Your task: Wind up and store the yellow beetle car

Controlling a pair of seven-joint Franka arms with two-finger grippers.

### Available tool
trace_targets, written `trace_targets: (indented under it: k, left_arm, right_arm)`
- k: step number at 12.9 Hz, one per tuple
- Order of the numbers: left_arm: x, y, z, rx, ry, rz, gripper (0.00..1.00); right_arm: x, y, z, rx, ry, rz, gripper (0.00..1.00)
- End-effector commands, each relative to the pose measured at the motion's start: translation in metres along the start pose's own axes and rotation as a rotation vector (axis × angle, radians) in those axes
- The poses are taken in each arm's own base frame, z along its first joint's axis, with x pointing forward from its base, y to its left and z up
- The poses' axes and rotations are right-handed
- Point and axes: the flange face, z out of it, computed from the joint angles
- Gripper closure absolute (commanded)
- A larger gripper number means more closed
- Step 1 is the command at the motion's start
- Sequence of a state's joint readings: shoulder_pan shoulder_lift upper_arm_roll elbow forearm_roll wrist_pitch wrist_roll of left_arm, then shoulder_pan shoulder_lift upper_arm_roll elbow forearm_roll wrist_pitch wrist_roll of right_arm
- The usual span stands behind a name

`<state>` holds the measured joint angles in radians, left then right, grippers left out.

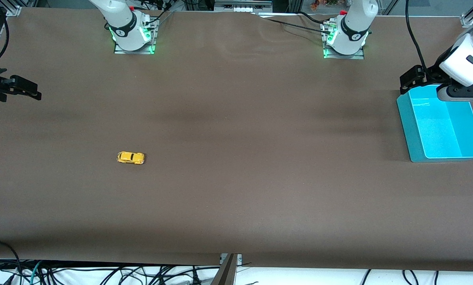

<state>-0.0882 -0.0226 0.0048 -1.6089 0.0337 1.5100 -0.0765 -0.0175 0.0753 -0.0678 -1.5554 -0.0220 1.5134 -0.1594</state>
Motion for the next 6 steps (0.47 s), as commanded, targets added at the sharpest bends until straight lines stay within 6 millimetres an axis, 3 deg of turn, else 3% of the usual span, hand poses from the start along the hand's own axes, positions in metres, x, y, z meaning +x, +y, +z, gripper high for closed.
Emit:
trace_targets:
  k: [1,6]
  left_arm:
    - [0.002,0.0017,-0.0072,0.018,0.009,0.0,0.0]
    - [0.0021,0.0015,-0.0081,0.02,0.012,0.0,0.0]
  right_arm:
    - [0.0021,0.0047,-0.0035,-0.012,0.006,-0.003,0.0]
    - [0.0054,-0.0041,0.0008,-0.002,-0.004,-0.009,0.0]
